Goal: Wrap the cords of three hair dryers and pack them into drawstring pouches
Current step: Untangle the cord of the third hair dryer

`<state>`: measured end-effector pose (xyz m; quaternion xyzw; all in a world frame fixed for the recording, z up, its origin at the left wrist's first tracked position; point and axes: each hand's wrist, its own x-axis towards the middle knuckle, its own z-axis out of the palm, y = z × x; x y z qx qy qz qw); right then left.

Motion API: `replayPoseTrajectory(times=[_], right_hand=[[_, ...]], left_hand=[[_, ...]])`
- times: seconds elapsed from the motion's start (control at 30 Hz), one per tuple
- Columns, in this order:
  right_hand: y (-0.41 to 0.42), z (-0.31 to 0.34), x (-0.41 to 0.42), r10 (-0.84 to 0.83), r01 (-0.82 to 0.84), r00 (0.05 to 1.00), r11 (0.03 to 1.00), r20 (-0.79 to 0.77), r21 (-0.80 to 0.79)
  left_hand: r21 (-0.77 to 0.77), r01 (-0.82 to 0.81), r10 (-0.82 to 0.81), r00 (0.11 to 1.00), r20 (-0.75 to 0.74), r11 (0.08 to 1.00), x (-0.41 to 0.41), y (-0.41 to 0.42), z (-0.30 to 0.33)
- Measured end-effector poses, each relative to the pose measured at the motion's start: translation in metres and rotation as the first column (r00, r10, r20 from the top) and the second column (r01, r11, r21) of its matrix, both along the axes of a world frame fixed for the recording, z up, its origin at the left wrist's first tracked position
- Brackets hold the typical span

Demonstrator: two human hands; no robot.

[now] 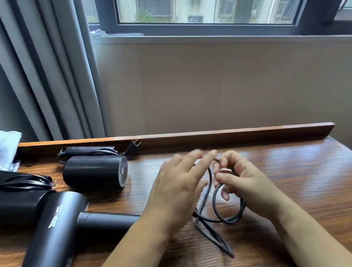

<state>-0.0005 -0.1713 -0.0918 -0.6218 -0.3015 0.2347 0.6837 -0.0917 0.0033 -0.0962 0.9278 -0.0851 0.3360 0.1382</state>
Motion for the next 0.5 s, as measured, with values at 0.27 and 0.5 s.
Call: replayPoseTrajectory(times=[0.27, 0.5], right_hand=[[0.005, -0.010, 0.003, -0.172, 0.276, 0.911, 0.930, 0.374, -0.244], [0.000, -0.004, -0.002, 0.043, 0.070, 0.950, 0.935, 0.309, -0.347]], left_hand=[[-0.505, -0.004, 0.039, 0.998, 0.058, 0.863, -0.007, 0.006, 0.008], [-0.853, -0.013, 0.154, 0.985, 0.079, 0.522, -0.010, 0.001, 0.021]])
